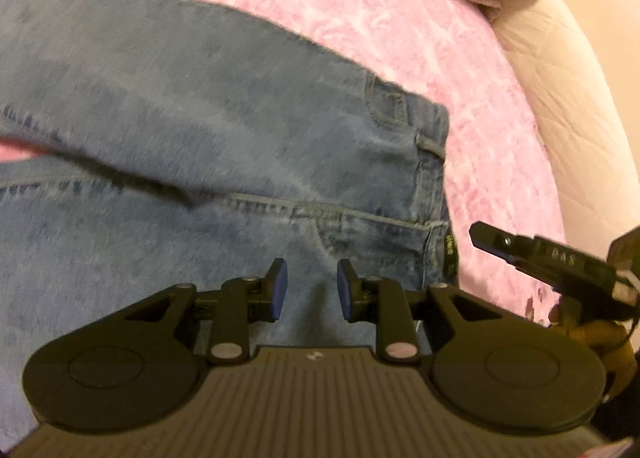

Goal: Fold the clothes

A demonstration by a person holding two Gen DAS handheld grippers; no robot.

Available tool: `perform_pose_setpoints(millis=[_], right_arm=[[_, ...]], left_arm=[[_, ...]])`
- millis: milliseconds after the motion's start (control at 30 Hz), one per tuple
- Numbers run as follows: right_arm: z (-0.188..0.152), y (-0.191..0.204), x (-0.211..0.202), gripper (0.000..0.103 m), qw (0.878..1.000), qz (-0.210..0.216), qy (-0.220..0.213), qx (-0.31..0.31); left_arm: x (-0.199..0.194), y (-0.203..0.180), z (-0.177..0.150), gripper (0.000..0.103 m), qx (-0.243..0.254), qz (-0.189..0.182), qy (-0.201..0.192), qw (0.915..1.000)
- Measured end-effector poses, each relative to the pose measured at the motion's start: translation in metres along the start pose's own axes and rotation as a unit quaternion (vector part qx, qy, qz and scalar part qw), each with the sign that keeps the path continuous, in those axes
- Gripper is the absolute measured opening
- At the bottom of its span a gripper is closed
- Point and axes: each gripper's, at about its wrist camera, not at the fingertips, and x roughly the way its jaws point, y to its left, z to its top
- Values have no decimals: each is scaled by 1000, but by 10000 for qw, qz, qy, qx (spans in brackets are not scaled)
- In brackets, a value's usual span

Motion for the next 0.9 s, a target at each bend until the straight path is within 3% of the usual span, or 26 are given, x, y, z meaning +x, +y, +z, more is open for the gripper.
perform_pose_setpoints(millis=[100, 200, 300, 533, 633, 800, 833, 867, 900], right_arm=[[4, -14, 9, 32, 9989, -29, 302, 350], [4, -27, 22, 32, 9960, -163, 650, 589], [8, -20, 20, 32, 9973, -148, 580, 427], [52, -26, 26, 33, 9959, 479, 202, 744], [66, -33, 38, 33, 9938, 641, 158, 892], [71, -39, 70, 32, 9884, 1053, 445, 995], [69, -35, 76, 27, 9892, 1060, 498, 879], [66, -29, 81, 8, 9907, 1042, 528, 703], [64, -15, 73, 8, 9934, 1086, 304, 192]], left_arm=[[17, 3, 8, 21, -7, 15, -9, 10000], [58, 5, 13, 21, 174, 400, 333, 9985], [67, -4, 19, 19, 440, 562, 459, 9964], [19, -16, 34, 19, 330, 52, 164, 9993], [25, -17, 47, 19, 335, 149, -7, 9993], [56, -14, 66, 19, 402, 208, -33, 9990], [62, -14, 67, 19, 419, 220, 11, 9989], [66, -14, 68, 19, 448, 236, 52, 9987], [68, -15, 68, 19, 490, 222, 61, 9985]])
